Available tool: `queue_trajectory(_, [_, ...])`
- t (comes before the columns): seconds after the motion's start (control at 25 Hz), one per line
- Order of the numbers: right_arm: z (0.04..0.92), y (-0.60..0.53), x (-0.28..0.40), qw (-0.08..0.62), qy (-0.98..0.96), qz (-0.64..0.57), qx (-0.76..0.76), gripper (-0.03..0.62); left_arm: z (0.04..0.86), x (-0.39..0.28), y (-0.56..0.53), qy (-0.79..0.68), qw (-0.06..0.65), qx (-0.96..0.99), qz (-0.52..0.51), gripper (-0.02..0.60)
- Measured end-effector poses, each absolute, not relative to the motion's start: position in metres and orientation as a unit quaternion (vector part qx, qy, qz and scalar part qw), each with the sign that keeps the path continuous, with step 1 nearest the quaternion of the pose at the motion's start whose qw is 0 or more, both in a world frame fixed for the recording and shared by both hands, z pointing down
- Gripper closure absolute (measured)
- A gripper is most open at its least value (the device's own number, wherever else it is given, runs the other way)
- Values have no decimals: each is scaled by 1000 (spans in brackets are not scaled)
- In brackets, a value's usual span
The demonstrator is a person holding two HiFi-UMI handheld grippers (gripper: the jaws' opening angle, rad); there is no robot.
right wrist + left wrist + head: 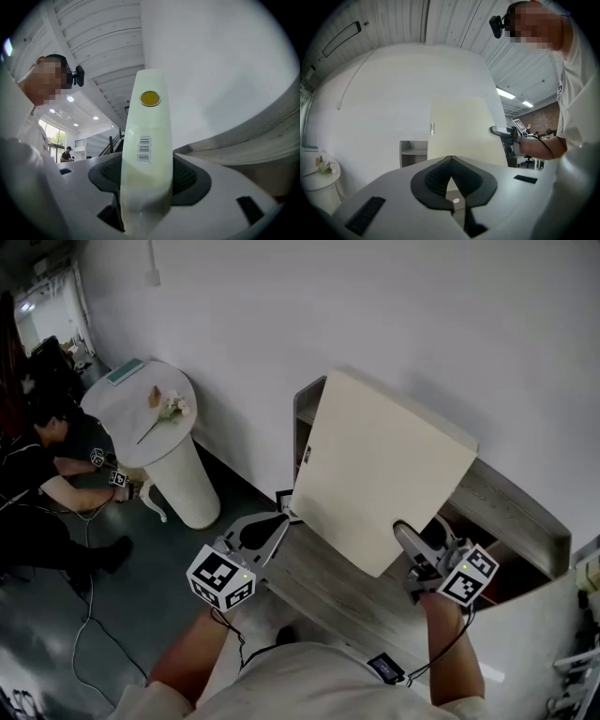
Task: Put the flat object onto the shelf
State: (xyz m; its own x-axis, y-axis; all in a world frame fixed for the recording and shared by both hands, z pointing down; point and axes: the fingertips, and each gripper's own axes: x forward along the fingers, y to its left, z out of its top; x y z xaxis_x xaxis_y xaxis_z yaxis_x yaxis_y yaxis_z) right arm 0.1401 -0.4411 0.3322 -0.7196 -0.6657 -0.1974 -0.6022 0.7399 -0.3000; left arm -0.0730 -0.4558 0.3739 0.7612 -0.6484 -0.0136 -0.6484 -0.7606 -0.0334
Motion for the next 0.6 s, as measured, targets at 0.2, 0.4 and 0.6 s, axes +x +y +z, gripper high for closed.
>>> queue_trajectory(0.2, [296, -472, 135, 144, 923, -67, -351, 307, 346, -79, -490, 331, 46, -942, 6, 569])
queue_trajectory(0.4, [266, -506, 136, 138, 922, -34, -360, 307, 333, -75, -521, 310, 56, -949, 2, 569])
queue_trajectory(0.6, [246, -542, 138, 130, 920, -16, -370, 307, 320, -71, -543, 295, 67, -953, 9, 569])
